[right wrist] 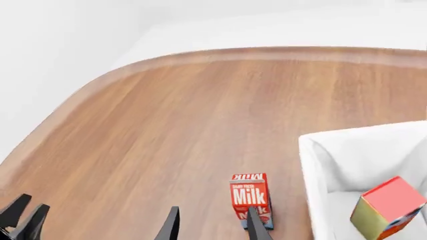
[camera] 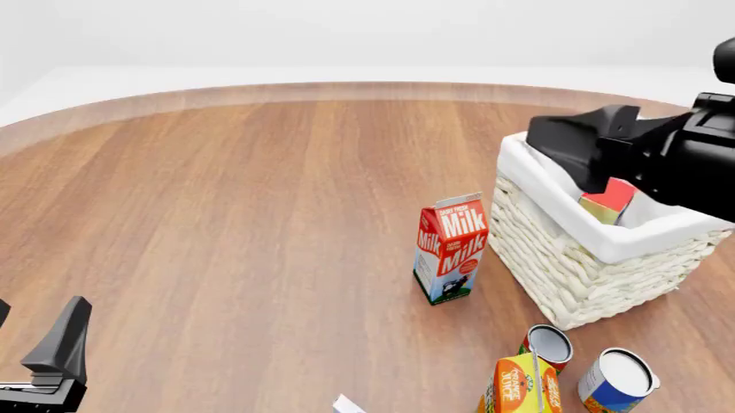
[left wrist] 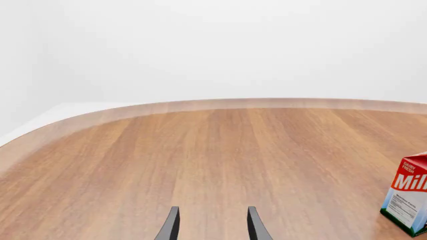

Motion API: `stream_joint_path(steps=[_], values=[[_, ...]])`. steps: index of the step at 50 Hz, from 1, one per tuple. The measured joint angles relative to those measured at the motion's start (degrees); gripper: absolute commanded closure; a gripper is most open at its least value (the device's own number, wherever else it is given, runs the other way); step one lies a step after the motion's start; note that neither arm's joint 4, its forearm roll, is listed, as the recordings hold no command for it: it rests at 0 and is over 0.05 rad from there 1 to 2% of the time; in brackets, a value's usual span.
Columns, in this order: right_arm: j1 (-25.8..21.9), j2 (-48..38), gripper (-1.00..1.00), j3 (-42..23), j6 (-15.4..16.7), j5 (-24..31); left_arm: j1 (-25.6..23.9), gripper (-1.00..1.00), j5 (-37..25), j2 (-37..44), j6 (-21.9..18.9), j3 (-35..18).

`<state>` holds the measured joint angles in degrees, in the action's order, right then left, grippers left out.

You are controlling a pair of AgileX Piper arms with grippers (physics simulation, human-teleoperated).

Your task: Pick up the cream cheese box and the butter, and put them in the basket.

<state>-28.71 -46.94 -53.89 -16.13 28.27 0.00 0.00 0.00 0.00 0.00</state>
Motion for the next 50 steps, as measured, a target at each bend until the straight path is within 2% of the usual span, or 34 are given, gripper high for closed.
stream_joint_path(steps=[21, 50], values=[[-8.3, 0.8, -1.00, -3.7, 6.6, 6.2, 0.0, -1.00, 0.0, 0.0, 0.0, 0.0], [-17.0, -3.6, -1.00, -3.8, 12.8, 6.8, 0.0, -1.00, 0.0, 0.0, 0.0, 0.0]])
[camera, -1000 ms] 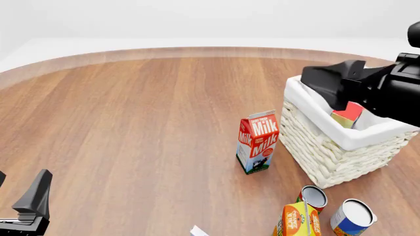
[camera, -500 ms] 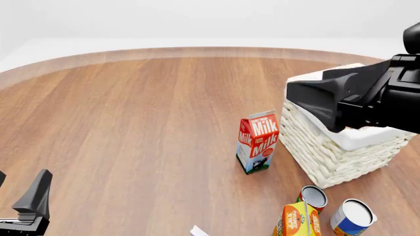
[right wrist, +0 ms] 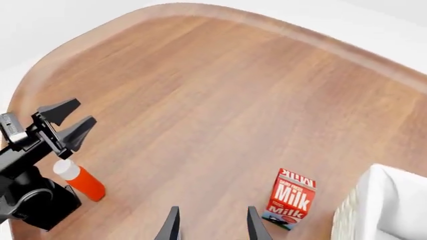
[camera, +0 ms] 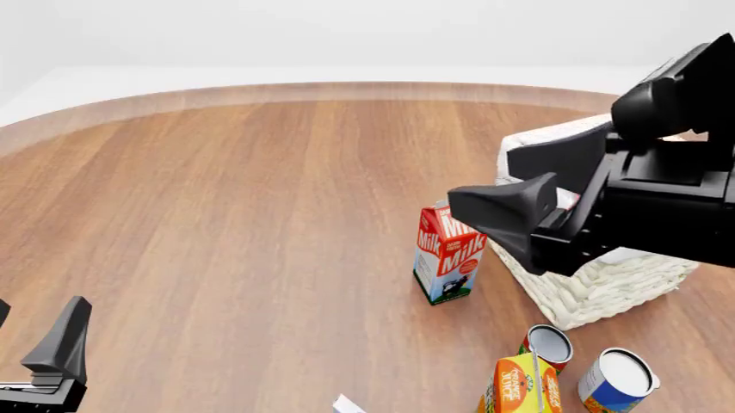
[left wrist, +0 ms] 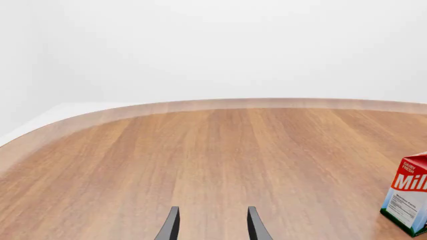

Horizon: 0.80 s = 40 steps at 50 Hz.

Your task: Pick up the cream cheese box and the butter, and put them in the basket.

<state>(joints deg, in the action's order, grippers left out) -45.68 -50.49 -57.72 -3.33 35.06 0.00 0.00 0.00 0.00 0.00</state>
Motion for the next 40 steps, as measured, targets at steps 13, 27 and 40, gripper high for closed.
stream_joint_path(steps=[13, 27, 40], values=[[-2.4, -1.8, -1.00, 1.7, 0.6, -1.6, 0.0, -1.00, 0.0, 0.0, 0.0, 0.0], [-5.3, -4.3, -1.00, 3.3, -0.1, -3.5, 0.0, -1.00, 0.0, 0.0, 0.0, 0.0], [-7.5, -6.5, -1.00, 4.8, -1.5, -6.0, 0.0, -1.00, 0.0, 0.0, 0.0, 0.0]])
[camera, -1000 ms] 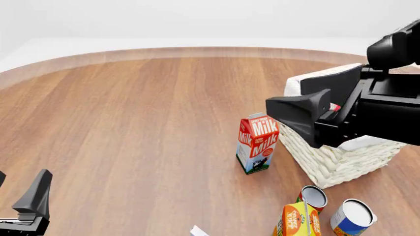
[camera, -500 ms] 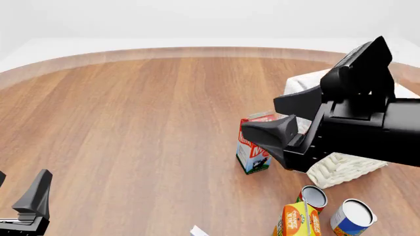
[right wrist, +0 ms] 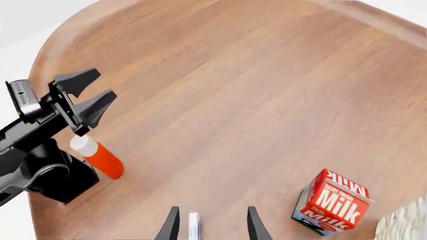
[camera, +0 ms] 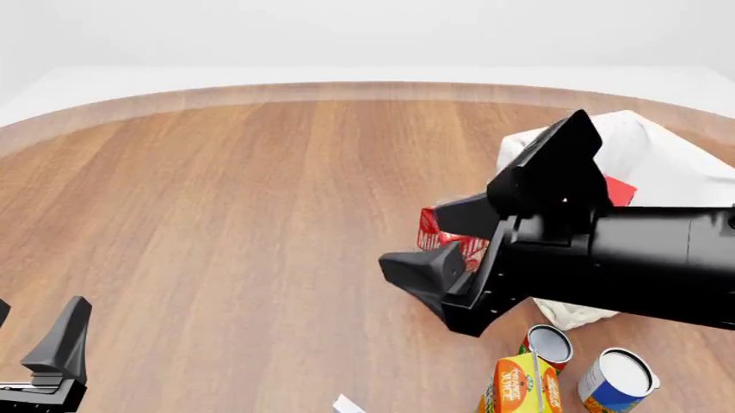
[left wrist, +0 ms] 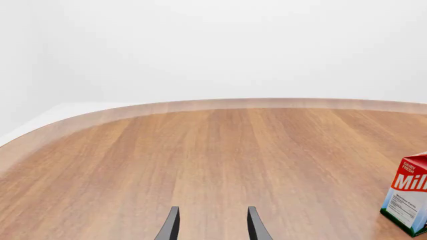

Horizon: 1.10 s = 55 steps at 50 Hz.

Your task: Pick up the cream cheese box and the butter, and put them in the basket.

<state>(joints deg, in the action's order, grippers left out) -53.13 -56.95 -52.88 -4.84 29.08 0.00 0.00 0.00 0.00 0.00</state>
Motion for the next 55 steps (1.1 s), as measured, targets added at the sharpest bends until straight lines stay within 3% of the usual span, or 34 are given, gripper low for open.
stream_joint_path(steps=[55], values=[[-2.5, -9.2, -1.00, 9.7, -5.6, -11.5, 0.0, -1.00, 0.0, 0.0, 0.0, 0.0]])
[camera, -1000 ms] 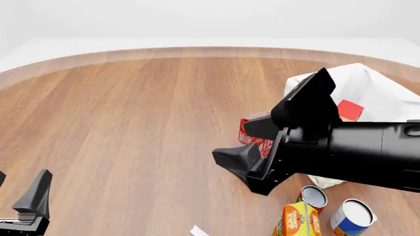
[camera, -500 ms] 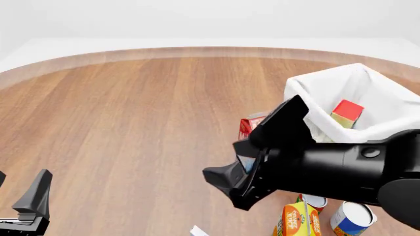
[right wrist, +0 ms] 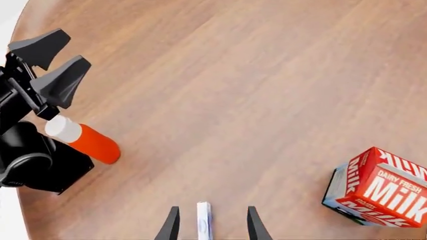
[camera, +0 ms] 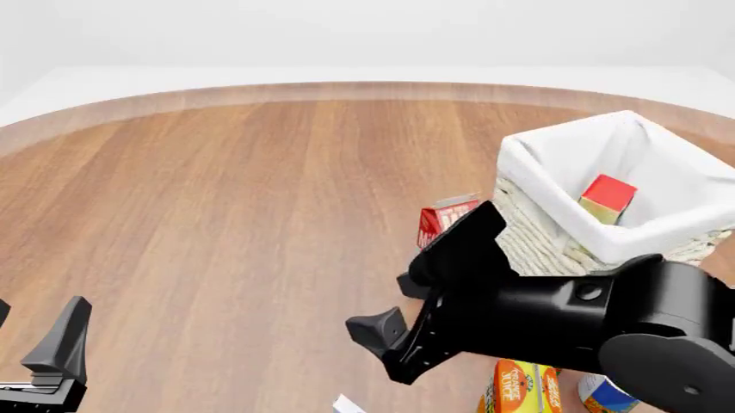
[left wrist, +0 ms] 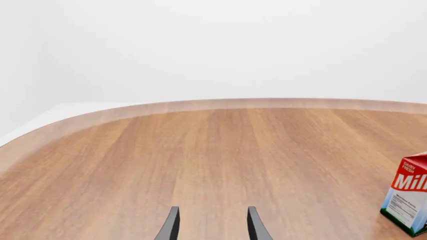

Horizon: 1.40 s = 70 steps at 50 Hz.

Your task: Pick up the cream cheese box and the butter, and put them in the basket.

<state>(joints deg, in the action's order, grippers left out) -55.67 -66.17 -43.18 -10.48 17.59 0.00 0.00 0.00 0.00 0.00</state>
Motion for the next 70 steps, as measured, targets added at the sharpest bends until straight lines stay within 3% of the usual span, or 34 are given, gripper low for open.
stream_joint_path(steps=[12, 49, 70], values=[[-0.6, -2.2, -1.00, 0.2, -0.2, -0.7, 0.0, -1.00, 0.0, 0.0, 0.0, 0.0], [-1.7, -8.7, -1.00, -4.8, 4.8, 4.0, 0.0, -1.00, 0.0, 0.0, 0.0, 0.0], [-3.1, -12.6, -1.00, -5.0, 4.3, 3.0, 0.0, -1.00, 0.0, 0.0, 0.0, 0.0]])
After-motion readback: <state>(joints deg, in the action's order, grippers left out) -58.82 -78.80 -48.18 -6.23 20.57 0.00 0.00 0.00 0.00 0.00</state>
